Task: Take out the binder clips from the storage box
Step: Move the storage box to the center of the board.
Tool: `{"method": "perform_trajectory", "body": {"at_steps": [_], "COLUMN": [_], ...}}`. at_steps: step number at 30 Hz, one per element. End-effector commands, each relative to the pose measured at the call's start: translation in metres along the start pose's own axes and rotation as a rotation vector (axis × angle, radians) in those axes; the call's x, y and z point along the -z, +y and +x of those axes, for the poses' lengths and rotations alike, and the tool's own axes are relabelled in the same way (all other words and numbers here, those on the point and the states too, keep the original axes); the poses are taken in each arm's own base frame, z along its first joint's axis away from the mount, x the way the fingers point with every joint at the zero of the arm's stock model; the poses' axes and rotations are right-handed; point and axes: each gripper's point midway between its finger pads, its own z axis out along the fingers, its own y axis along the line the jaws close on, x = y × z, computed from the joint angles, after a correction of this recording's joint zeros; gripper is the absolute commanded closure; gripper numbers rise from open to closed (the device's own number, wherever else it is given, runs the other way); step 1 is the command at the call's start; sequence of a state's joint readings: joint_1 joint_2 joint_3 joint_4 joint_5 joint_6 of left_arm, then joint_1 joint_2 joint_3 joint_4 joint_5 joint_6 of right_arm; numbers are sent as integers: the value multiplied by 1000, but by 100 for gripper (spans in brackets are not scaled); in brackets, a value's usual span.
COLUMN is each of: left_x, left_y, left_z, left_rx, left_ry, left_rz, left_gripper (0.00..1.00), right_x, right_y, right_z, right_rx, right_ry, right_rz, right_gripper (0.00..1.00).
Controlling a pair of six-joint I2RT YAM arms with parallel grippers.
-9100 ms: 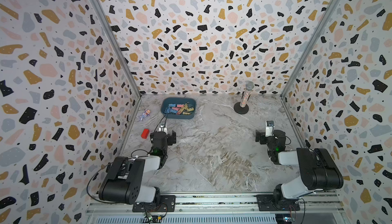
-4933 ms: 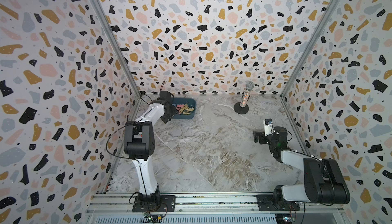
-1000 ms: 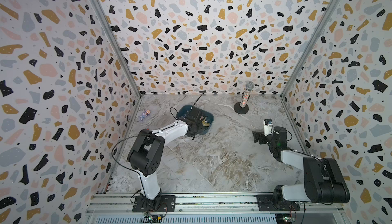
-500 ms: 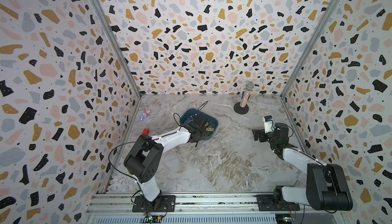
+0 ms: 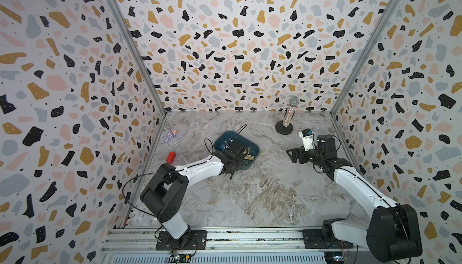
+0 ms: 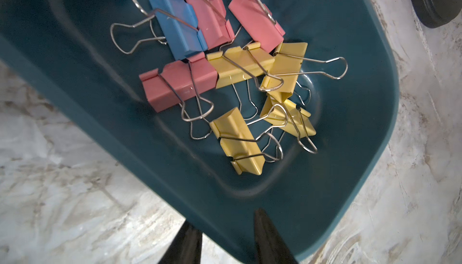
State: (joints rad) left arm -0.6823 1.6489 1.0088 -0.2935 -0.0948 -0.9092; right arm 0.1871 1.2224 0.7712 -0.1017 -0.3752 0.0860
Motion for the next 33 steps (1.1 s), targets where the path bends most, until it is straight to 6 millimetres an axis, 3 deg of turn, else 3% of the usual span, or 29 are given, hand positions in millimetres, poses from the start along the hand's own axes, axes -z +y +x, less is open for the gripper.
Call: {"method": "perform_trajectory", "body": {"at_steps": [1, 8, 21, 33], "left_x": [5, 8, 14, 17], "left_y": [0, -7, -20, -21], "left_z": [6, 10, 18, 19], "left_rx": [-5, -21, -54, -61], "left_ry": [-6, -8, -15, -26], "left_rz": [4, 18, 41, 41], "left_gripper": [63, 63, 64, 64], "right_x": [-6, -41, -99, -118], "right_y": [37, 62, 82, 94], "right_z": [4, 9, 6, 16], "right_rx": [-64, -126, -174, -199], "right_ry": [62, 114, 154, 211], "right_rz": [-130, -233, -341, -384], "right_gripper": [11, 20, 31, 43]}}
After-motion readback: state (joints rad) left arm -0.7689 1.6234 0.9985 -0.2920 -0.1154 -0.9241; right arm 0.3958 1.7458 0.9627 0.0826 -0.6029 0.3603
